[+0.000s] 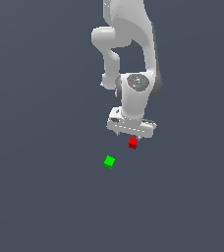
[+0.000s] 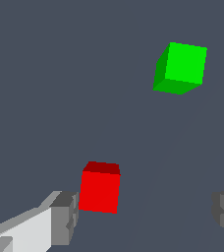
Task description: Stack the red cube on top of the green cube.
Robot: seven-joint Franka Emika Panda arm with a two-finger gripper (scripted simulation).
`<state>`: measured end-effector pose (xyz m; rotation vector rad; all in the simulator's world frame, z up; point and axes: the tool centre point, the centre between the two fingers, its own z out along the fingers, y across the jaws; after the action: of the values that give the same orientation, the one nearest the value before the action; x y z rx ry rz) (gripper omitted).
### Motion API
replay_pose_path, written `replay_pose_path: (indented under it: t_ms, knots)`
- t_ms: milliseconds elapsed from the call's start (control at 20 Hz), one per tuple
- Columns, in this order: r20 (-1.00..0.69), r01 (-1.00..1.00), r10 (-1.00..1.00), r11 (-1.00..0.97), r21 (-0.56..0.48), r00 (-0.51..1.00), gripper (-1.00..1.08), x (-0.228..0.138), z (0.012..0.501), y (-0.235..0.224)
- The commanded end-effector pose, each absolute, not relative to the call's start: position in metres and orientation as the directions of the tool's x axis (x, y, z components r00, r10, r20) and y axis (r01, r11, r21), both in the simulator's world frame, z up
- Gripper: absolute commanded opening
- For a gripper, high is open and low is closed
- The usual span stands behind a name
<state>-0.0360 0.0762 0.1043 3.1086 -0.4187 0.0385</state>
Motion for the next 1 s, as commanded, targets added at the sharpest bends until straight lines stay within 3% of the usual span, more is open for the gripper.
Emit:
replay_pose_path:
  t_ms: [0, 950]
  knots:
    - [0.018, -0.297, -0.297, -0.955, 0.001, 0.955, 1.00, -0.041, 0.094, 0.087]
    - [0.000, -0.363, -0.363, -0.932, 0.000, 0.932, 1.00, -0.048, 0.069, 0.114]
